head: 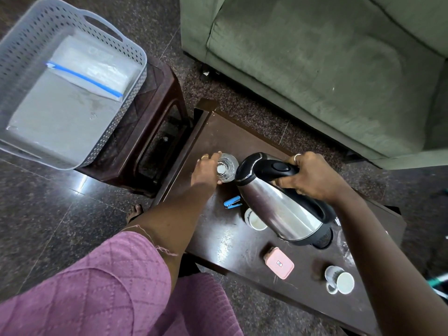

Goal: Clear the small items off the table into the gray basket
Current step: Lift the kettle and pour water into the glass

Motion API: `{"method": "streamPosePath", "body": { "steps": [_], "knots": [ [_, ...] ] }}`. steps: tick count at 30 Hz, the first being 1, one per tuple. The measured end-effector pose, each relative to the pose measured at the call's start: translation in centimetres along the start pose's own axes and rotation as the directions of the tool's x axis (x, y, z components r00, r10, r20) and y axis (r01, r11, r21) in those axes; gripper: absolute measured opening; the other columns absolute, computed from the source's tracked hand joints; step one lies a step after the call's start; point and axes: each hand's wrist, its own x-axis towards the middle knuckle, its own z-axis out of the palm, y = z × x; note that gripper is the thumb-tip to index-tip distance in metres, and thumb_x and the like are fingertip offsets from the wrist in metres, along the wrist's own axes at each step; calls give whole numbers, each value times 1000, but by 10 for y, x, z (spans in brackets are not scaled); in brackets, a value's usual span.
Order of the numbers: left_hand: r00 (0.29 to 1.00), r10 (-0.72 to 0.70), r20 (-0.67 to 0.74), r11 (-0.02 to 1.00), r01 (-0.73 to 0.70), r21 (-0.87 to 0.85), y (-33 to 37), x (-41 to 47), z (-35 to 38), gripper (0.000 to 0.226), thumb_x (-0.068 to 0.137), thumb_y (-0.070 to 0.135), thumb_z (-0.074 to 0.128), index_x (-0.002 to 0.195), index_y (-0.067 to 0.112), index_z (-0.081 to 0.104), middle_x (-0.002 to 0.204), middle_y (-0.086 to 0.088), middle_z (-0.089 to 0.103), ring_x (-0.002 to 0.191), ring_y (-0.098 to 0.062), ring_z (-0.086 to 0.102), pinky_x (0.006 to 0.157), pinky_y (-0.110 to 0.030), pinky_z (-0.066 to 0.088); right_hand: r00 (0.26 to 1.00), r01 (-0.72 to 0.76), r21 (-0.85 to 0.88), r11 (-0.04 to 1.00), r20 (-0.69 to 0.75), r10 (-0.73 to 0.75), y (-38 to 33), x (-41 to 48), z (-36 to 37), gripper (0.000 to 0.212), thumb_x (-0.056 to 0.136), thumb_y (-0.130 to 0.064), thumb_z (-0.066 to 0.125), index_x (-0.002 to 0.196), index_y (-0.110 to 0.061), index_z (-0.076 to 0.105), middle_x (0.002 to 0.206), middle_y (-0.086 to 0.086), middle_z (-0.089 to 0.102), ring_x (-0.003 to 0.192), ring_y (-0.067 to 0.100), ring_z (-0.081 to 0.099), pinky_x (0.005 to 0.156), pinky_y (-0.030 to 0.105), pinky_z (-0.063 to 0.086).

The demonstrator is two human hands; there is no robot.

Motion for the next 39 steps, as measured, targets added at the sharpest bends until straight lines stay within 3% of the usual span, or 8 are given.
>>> {"method": "streamPosePath", "body": {
  "steps": [4, 16, 31, 39],
  "knots": [
    [1000, 0, -10, 1000, 0, 7, 0, 0, 0, 83, 70, 5, 77, 139, 27, 34, 131, -16, 46, 120, -35, 49, 94, -46, 46, 1000, -7, 1, 1000, 12, 7, -1, 0, 0, 17, 69, -23, 78, 80, -13, 69, 51, -3, 56, 32, 3, 47, 38, 17, 42],
    [1000, 3, -20, 1000, -2, 13, -2, 3, 3, 80, 73, 5, 74, 139, 26, 34, 132, -18, 45, 122, -35, 47, 97, -47, 46, 1000, -18, 8, 1000, 15, 18, -2, 1, -1, 19, 69, -22, 77, 83, -12, 70, 53, 0, 58, 31, 2, 47, 38, 20, 44],
    [1000, -2, -14, 1000, 2, 7, -3, 5, 5, 86, 70, 5, 77, 140, 26, 32, 134, -18, 44, 123, -35, 46, 95, -46, 45, 1000, -26, 7, 1000, 13, 26, -7, 3, -2, 18, 69, -23, 78, 64, -20, 61, 52, -1, 57, 30, 1, 47, 35, 16, 40],
    [1000, -1, -14, 1000, 1, 3, -3, 5, 6, 87, 69, 6, 77, 140, 26, 32, 134, -18, 44, 123, -35, 46, 95, -46, 45, 1000, -22, 8, 1000, 22, 21, -8, 4, -3, 18, 69, -24, 78, 73, -12, 66, 54, 1, 58, 34, 4, 50, 40, 21, 41]
  ]
}}
